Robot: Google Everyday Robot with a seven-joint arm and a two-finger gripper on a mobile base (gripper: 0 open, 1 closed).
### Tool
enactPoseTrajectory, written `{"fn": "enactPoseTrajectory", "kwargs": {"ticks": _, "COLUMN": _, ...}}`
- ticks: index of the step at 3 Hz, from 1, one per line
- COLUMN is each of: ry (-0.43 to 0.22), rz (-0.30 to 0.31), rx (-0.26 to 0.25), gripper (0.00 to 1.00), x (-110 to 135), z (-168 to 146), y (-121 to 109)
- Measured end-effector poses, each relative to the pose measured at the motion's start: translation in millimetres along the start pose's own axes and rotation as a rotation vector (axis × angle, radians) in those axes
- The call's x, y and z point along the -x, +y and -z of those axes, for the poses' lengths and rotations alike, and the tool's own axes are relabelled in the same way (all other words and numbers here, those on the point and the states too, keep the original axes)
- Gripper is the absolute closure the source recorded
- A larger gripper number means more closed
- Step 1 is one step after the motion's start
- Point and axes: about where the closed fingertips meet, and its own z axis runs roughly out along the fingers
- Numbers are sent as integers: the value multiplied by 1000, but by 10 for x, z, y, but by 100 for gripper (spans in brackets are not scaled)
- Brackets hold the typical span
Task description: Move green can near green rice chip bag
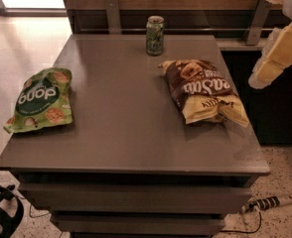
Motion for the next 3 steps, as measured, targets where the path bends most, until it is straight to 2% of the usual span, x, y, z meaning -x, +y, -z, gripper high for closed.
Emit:
{"fn": "enactPoseTrajectory", "kwargs": {"ticks": 1, "ry": -127, "rz": -80, "rx": -36, "gripper": 0, "x": 79, "z": -268, "y": -354}}
{"fn": "enactPoseTrajectory", "kwargs": {"ticks": 2, "ry": -299, "rz": -157, "rx": -53, "gripper": 0, "x": 295, "z": -637, "y": -740}}
{"fn": "enactPoseTrajectory", "kwargs": {"ticks": 3, "ry": -432, "rz": -224, "rx": -31, "gripper": 0, "x": 470, "z": -1045, "y": -967}}
